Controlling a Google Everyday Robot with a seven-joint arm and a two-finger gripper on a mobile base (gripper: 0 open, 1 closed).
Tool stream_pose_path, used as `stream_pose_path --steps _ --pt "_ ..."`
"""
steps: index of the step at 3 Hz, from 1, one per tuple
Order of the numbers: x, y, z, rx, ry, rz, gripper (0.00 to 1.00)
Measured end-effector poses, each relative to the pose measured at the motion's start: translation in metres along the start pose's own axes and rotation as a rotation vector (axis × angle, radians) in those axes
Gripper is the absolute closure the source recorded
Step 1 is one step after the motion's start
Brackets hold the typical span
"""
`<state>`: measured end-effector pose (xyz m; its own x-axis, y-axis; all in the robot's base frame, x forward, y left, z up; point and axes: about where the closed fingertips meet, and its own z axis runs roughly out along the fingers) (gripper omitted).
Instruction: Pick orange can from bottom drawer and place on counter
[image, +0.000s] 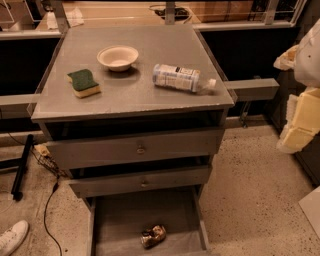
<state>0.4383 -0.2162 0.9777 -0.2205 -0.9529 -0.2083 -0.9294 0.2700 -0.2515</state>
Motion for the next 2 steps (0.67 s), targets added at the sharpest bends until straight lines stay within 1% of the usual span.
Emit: stream_pose_path --steps 1,2 --pt "0.0 0.0 0.0 0.0 0.0 0.0 0.0" --pt "-0.008 0.012 0.014 -0.034 -0.071 -0.044 0.0"
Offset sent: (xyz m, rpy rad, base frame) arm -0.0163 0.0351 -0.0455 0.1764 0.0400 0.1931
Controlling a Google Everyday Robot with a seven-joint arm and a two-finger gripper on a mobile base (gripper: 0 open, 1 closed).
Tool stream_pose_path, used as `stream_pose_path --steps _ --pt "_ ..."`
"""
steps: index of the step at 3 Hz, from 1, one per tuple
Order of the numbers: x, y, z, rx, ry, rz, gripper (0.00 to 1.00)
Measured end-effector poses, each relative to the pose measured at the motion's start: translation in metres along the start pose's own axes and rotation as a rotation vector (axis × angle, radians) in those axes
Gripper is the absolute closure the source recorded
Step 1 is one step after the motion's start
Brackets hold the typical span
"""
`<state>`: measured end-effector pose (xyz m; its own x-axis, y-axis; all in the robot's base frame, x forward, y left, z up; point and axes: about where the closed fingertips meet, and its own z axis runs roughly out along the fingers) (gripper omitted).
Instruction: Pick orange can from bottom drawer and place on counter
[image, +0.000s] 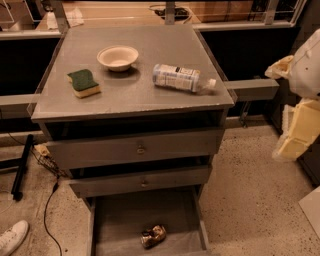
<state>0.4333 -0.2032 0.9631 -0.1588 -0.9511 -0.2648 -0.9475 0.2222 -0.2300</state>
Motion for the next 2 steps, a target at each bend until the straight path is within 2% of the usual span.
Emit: stream_pose_path --steps 2 --pt "-0.01 0.03 0.059 -0.127 -0.175 -0.095 0.0"
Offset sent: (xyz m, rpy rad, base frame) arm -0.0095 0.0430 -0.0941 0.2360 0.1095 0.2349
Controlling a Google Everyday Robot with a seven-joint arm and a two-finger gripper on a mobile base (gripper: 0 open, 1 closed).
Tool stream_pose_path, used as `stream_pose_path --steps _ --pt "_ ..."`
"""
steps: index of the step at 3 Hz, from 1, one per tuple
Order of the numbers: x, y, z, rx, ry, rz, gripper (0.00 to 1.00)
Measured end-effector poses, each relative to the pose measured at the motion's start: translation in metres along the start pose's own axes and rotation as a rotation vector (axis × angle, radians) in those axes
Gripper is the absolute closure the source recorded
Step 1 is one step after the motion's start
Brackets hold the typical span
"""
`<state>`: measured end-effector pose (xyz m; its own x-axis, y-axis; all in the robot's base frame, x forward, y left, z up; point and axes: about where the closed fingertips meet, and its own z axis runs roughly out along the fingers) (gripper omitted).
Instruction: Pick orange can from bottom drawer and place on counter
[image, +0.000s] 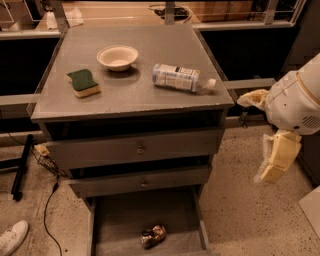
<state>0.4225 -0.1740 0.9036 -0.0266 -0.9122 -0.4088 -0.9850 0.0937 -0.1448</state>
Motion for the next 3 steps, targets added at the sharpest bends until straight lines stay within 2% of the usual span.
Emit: stream_pose_path --steps 1,2,3 --pt "0.0 0.0 0.0 0.0 0.0 0.0 0.0" --pt "0.002 0.004 0.021 -0.013 0.026 0.018 0.0" --pt "0.006 0.002 0.058 -0.025 0.027 0.009 0.0"
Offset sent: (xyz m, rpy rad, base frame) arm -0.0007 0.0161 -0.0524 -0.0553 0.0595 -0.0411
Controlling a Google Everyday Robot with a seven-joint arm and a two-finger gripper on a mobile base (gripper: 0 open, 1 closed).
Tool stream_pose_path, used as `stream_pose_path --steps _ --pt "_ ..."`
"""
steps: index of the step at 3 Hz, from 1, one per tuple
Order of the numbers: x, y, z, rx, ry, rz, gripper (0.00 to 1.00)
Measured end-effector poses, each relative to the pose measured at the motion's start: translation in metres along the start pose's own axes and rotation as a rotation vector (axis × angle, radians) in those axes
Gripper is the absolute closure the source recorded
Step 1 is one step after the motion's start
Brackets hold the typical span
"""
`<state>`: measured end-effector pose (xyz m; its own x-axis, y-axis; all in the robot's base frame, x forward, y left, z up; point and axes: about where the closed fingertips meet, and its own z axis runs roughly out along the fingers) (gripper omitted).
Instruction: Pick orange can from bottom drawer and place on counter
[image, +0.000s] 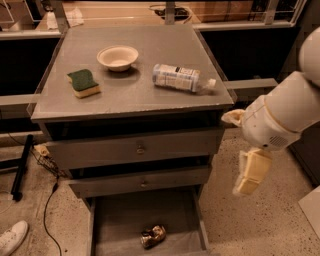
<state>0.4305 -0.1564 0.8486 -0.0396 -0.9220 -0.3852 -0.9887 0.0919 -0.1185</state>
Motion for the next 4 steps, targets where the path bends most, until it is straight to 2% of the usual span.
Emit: stream_pose_path --steps 1,2,3,4 --pt "0.005 -0.017 0.052 -0.032 0.0 -0.036 0.0" --pt "0.005 -0.018 0.053 -0.035 0.0 -0.037 0.0" --pt "0.001 0.004 0.073 -0.06 0.013 -0.019 0.0" --pt "-0.009 0.044 0.138 -0.102 0.047 0.01 0.0"
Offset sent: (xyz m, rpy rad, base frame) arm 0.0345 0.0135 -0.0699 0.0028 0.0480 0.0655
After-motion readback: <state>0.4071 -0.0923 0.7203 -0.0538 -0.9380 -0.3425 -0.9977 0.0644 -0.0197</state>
